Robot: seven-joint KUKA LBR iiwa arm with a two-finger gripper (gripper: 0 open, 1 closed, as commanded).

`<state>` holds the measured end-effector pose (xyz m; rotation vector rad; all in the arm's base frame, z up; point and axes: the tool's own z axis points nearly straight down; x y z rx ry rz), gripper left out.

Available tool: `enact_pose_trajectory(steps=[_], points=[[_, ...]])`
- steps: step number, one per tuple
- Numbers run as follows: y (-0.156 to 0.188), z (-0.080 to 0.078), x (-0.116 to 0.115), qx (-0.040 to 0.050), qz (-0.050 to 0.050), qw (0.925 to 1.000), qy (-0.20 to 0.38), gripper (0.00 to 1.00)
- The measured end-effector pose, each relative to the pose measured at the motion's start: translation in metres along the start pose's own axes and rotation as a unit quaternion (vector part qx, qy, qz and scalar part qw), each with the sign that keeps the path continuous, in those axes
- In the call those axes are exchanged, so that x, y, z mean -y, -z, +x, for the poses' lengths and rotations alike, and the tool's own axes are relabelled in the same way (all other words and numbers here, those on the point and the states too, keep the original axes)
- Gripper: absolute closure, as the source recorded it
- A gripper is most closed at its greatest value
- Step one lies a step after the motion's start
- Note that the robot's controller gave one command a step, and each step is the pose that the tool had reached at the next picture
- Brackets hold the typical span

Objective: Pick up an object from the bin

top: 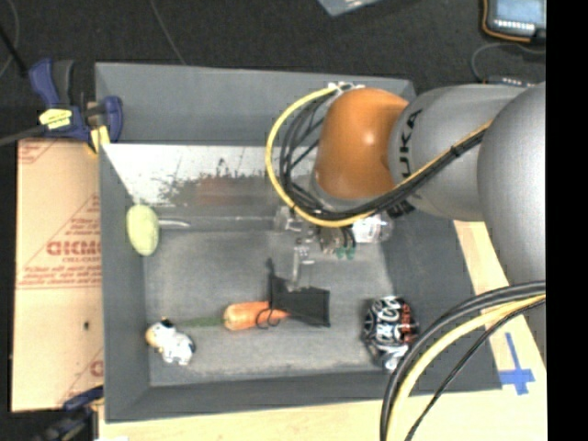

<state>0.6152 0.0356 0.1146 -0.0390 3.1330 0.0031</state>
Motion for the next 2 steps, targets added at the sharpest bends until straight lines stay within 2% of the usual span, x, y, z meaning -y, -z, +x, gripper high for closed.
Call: enact_pose_trajectory(steps=[1, 2], points=[[-0.037, 0.016, 0.013, -0.0026, 0.002, 0.9996, -0.028, 0.00], [-0.043, 0.017, 0.000, -0.0013, 0.000, 0.9996, -0.029, 1.00]])
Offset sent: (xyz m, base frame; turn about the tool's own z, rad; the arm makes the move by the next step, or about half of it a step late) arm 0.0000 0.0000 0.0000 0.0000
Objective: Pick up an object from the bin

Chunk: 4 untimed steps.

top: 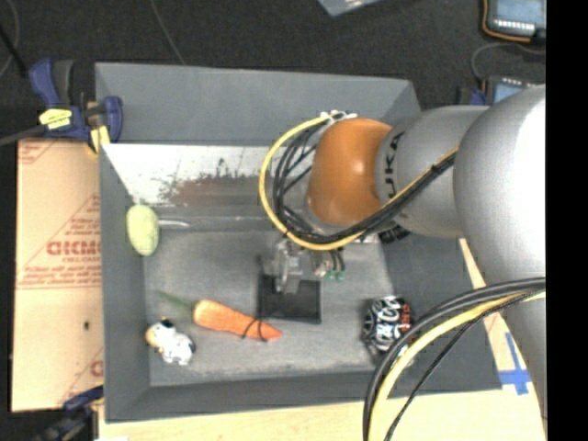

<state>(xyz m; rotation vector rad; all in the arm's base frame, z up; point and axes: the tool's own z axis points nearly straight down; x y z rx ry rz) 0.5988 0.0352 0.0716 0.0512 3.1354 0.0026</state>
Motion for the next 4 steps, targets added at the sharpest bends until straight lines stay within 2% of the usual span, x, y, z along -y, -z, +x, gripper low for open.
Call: enact_pose_trajectory(steps=[1, 2, 4], points=[[0.000, 0.000, 0.000, 0.0000, 0.000, 1.0000, 0.000, 1.00], [0.113, -0.008, -0.012, 0.0020, 0.000, 1.0000, 0.010, 1.00], [0.124, -0.013, -0.009, 0.0029, 0.000, 0.9998, 0.019, 1.00]])
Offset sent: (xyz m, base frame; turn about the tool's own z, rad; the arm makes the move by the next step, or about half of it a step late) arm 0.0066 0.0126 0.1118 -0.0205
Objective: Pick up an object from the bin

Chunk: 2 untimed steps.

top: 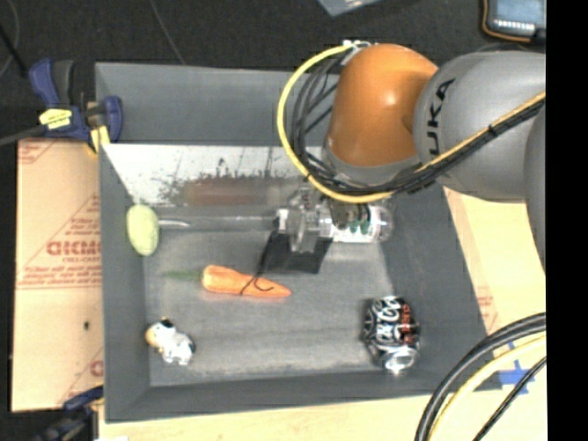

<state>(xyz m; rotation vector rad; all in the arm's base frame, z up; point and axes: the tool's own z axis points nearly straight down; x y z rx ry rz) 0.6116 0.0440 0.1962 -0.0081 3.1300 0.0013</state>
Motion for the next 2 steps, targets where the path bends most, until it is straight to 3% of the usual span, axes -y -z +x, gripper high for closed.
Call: enact_pose_trajectory(steps=[1, 2], points=[[0.050, -0.014, -0.008, -0.0001, 0.000, 1.0000, 0.009, 1.00], [0.109, -0.011, -0.002, 0.0004, 0.000, 0.9999, 0.012, 1.00]])
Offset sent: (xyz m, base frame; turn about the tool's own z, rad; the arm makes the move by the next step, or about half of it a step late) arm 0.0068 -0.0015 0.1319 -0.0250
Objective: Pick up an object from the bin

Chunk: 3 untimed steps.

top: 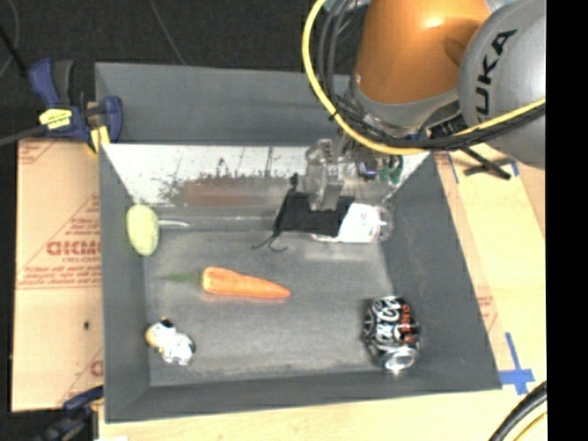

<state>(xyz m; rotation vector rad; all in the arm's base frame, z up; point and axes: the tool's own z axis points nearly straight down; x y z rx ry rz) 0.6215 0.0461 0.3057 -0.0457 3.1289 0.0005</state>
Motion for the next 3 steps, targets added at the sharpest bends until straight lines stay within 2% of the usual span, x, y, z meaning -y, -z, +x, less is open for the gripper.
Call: enact_pose_trajectory(steps=[1, 2, 3], points=[[-0.019, 0.004, 0.003, 0.0075, 0.000, 0.9998, 0.020, 1.00], [-0.080, -0.016, -0.011, 0.0051, 0.000, 0.9996, 0.028, 1.00], [-0.101, 0.002, -0.003, -0.0010, 0.000, 0.9995, 0.030, 1.00]])
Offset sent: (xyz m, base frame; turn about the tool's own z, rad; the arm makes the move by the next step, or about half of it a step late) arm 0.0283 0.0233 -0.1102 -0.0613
